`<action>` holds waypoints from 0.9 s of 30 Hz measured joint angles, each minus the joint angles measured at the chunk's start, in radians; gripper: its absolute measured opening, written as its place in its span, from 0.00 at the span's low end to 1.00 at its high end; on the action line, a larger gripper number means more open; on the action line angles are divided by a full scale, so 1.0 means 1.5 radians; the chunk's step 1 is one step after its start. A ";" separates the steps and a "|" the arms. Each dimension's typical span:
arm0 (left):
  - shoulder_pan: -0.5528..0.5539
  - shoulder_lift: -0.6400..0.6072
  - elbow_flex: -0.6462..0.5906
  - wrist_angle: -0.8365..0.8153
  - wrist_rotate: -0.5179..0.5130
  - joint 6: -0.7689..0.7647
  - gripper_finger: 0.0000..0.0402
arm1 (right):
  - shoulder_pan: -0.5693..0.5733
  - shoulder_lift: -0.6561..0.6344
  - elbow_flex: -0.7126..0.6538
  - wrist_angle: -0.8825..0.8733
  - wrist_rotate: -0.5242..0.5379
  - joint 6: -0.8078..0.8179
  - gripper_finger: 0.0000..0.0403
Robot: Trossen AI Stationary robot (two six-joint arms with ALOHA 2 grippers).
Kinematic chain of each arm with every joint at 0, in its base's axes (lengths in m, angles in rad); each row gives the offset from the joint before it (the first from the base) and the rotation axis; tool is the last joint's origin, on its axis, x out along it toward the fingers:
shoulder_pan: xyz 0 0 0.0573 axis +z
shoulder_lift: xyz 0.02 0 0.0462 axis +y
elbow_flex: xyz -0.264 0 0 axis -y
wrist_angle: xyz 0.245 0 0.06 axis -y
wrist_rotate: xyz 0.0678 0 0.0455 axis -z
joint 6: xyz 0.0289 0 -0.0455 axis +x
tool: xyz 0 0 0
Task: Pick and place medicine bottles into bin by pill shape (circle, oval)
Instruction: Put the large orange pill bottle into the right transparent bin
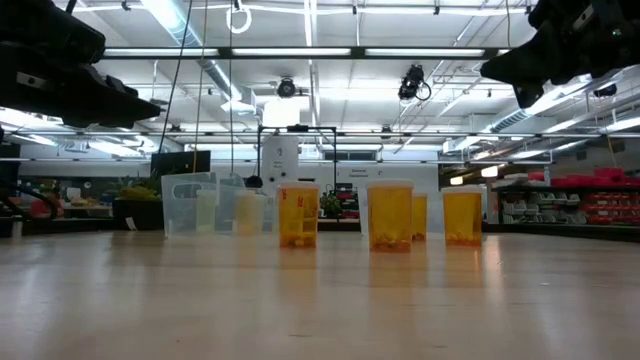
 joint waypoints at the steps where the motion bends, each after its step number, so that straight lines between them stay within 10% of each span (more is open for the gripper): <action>1: 0.000 0.000 0.000 0.000 0.000 0.000 0.12 | 0.000 0.001 0.000 0.001 0.000 -0.004 0.09; 27: 0.000 0.000 0.000 0.000 0.000 0.000 0.14 | 0.000 0.103 0.000 0.029 0.083 0.152 0.09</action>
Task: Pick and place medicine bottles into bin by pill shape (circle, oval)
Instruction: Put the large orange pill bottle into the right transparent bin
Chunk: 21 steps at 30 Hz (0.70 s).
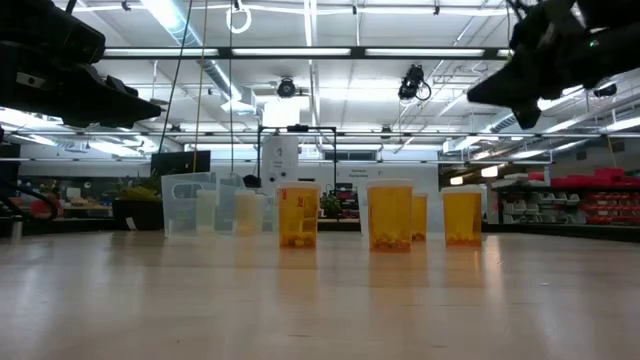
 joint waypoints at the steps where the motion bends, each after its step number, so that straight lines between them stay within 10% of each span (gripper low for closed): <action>1: 0.000 0.000 0.000 0.000 0.000 0.000 0.14 | 0.000 0.018 0.000 0.000 0.016 0.007 0.09; 21: 0.000 0.000 0.000 0.000 0.000 0.000 0.14 | -0.028 0.363 0.254 -0.124 0.091 -0.003 0.21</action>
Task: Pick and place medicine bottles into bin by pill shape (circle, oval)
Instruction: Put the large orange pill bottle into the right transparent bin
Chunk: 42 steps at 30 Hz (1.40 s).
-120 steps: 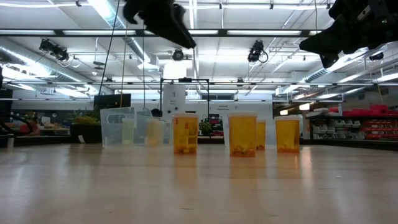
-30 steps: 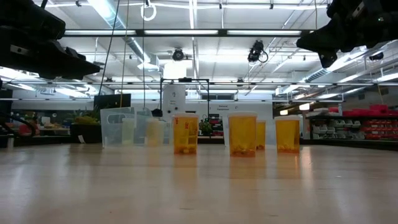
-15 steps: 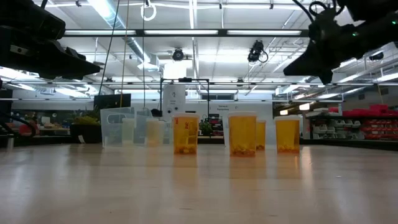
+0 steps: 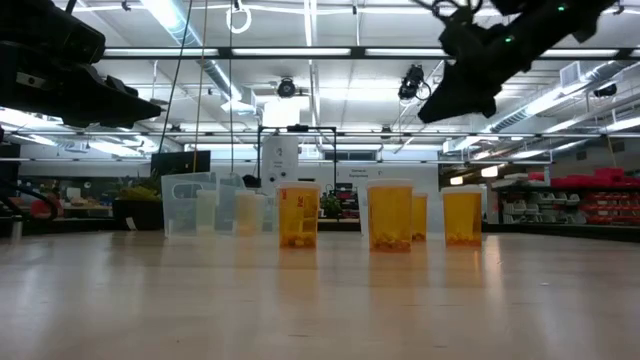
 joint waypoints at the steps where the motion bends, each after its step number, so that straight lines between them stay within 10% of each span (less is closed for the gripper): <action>1: 0.000 0.000 0.000 0.000 0.000 0.000 0.14 | -0.004 0.021 0.015 -0.015 -0.001 0.000 0.23; 18: 0.000 0.000 0.000 0.000 0.000 0.000 0.15 | -0.068 0.254 0.215 -0.237 -0.100 0.037 0.45; 42: 0.000 0.000 0.000 0.000 0.000 0.000 0.14 | -0.068 0.371 0.295 -0.311 -0.124 0.023 0.62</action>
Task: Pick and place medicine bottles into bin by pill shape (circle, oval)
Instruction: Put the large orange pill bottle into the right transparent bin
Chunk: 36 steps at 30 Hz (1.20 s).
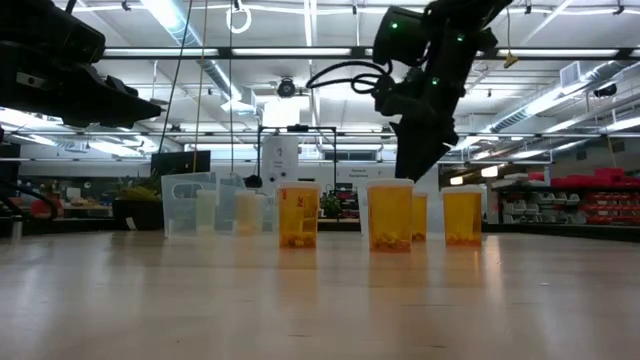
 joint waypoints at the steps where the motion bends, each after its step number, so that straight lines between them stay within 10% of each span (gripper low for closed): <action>1: 0.000 0.000 0.000 0.000 0.000 0.000 0.14 | 0.000 0.011 0.013 -0.009 0.000 0.000 0.62; 36: 0.000 0.000 0.000 0.000 0.000 0.000 0.14 | -0.022 0.125 0.131 -0.156 -0.029 -0.029 0.62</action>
